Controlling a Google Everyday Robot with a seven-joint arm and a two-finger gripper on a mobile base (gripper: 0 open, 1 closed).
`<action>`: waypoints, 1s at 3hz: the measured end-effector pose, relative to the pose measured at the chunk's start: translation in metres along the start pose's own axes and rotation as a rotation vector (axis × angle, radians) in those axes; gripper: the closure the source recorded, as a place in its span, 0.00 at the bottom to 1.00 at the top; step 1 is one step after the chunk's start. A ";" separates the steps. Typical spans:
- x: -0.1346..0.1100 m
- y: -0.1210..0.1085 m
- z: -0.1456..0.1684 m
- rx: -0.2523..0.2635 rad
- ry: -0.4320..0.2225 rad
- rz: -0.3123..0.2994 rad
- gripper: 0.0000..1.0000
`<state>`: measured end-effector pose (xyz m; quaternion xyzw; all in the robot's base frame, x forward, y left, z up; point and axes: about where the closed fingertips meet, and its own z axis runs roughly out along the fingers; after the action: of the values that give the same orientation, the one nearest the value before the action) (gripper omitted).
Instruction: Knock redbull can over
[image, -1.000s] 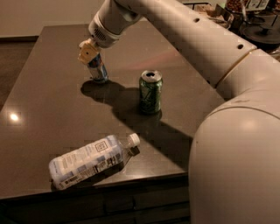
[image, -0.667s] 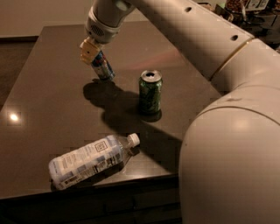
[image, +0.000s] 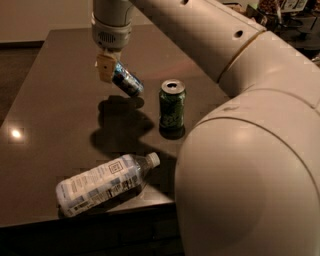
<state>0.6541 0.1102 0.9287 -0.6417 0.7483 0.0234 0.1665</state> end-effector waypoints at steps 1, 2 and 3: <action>0.010 0.010 0.012 -0.050 0.074 -0.060 0.59; 0.016 0.018 0.022 -0.093 0.116 -0.113 0.36; 0.020 0.027 0.032 -0.129 0.138 -0.165 0.13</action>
Offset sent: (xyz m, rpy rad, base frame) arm -0.0320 -0.0188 -0.0421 -0.2154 0.1597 0.1879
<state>0.6323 0.1042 0.8879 -0.7107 0.6995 0.0135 0.0745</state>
